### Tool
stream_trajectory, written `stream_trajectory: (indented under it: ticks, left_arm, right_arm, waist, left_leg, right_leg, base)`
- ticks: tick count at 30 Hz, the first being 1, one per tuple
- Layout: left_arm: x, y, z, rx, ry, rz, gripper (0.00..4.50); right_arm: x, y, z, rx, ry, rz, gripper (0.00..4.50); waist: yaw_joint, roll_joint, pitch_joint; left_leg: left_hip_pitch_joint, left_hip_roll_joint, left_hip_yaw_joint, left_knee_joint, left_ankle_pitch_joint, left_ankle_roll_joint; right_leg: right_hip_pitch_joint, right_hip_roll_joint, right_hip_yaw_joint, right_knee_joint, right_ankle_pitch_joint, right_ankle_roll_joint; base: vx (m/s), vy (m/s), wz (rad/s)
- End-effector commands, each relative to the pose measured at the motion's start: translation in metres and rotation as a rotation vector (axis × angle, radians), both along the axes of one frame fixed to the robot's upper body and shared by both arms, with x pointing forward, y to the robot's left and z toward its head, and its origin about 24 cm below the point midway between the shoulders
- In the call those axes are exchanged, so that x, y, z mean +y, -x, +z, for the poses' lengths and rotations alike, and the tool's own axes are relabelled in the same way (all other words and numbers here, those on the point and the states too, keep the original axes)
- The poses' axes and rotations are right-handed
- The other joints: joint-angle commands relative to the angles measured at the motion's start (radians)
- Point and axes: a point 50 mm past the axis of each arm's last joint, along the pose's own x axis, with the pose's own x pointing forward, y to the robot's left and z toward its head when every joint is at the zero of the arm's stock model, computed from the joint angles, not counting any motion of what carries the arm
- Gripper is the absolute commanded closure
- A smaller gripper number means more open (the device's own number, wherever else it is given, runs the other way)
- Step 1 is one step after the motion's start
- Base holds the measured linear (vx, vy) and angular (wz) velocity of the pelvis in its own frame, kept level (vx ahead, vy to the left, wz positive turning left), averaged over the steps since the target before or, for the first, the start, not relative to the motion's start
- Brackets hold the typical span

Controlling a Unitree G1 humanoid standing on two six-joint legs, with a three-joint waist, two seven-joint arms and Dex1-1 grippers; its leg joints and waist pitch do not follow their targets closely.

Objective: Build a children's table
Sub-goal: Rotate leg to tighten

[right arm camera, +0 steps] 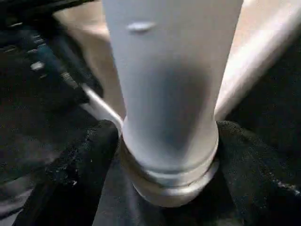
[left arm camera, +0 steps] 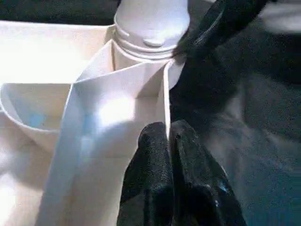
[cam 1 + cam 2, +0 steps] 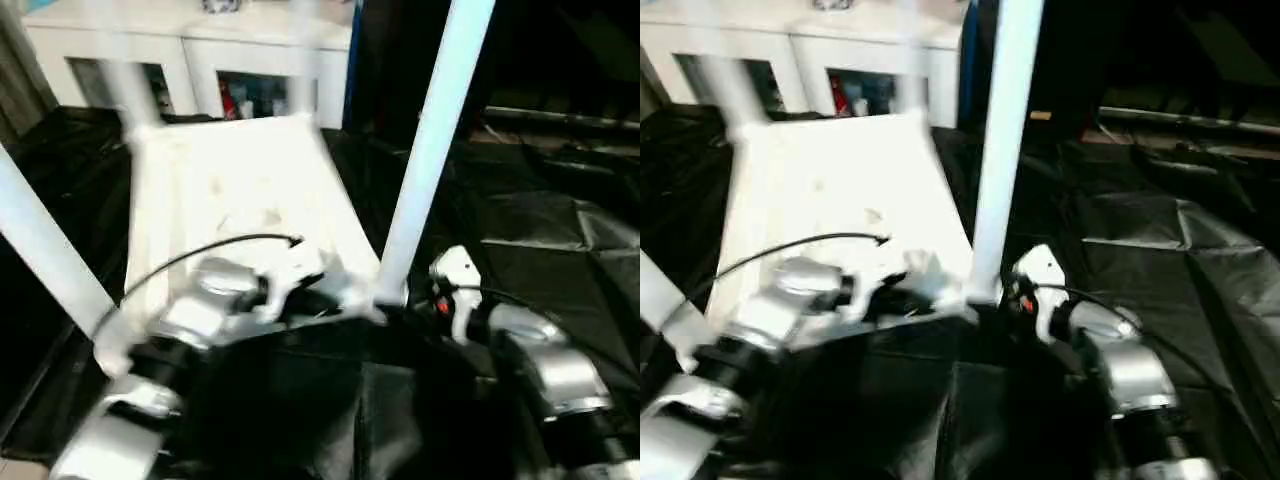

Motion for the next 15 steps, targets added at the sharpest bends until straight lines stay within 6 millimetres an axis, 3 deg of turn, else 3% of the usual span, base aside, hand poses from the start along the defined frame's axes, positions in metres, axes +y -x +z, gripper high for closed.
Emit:
stream_trajectory:
  ticks: [1,3,4,10,15]
  left_arm:
    - [-0.0070,0.0182,-0.0231,0.120,-0.055,-0.091,4.50]
    - [-0.0036,0.0188,-0.0206,0.138,-0.040,-0.098,4.50]
    - [-0.0031,0.0189,-0.0202,0.141,-0.038,-0.099,4.50]
    - [0.0019,0.0191,-0.0186,0.150,-0.032,-0.100,4.50]
    - [0.0021,0.0197,-0.0196,0.151,-0.033,-0.093,4.50]
  right_arm:
    - [0.0161,0.0045,0.0037,0.002,-0.032,0.131,0.96]
    - [0.0130,0.0043,0.0039,0.007,-0.028,0.144,0.96]
    - [0.0126,0.0044,0.0041,0.008,-0.029,0.147,0.96]
    - [0.0137,0.0070,0.0042,0.033,-0.047,0.183,1.66]
    - [0.0182,0.0113,0.0002,0.049,-0.046,0.207,1.84]
  waist:
    - [-0.004,-0.001,-0.032]
    - [-0.002,-0.001,-0.031]
    - [-0.003,-0.007,-0.031]
    - [0.001,-0.007,-0.030]
    - [0.001,-0.008,-0.032]
  left_leg:
    - [0.001,0.021,0.005,-0.054,-0.153,0.091]
    - [0.003,0.022,0.006,-0.055,-0.155,0.089]
    - [0.003,0.022,0.007,-0.055,-0.159,0.089]
    - [0.003,0.022,0.008,-0.054,-0.148,0.087]
    - [0.002,0.021,0.008,-0.050,-0.124,0.093]
  right_leg:
    - [0.037,-0.033,0.028,-0.058,0.016,-0.270]
    - [0.037,-0.032,0.027,-0.055,0.026,-0.283]
    - [0.037,-0.032,0.027,-0.056,0.022,-0.284]
    - [0.039,-0.035,0.029,-0.055,0.015,-0.280]
    - [0.041,-0.035,0.028,-0.051,0.038,-0.281]
  base:
    - [0.000,0.000,0.00]
    - [0.000,0.000,0.00]
    - [0.000,0.000,0.00]
    - [0.000,0.000,0.00]
    - [0.000,0.000,0.00]
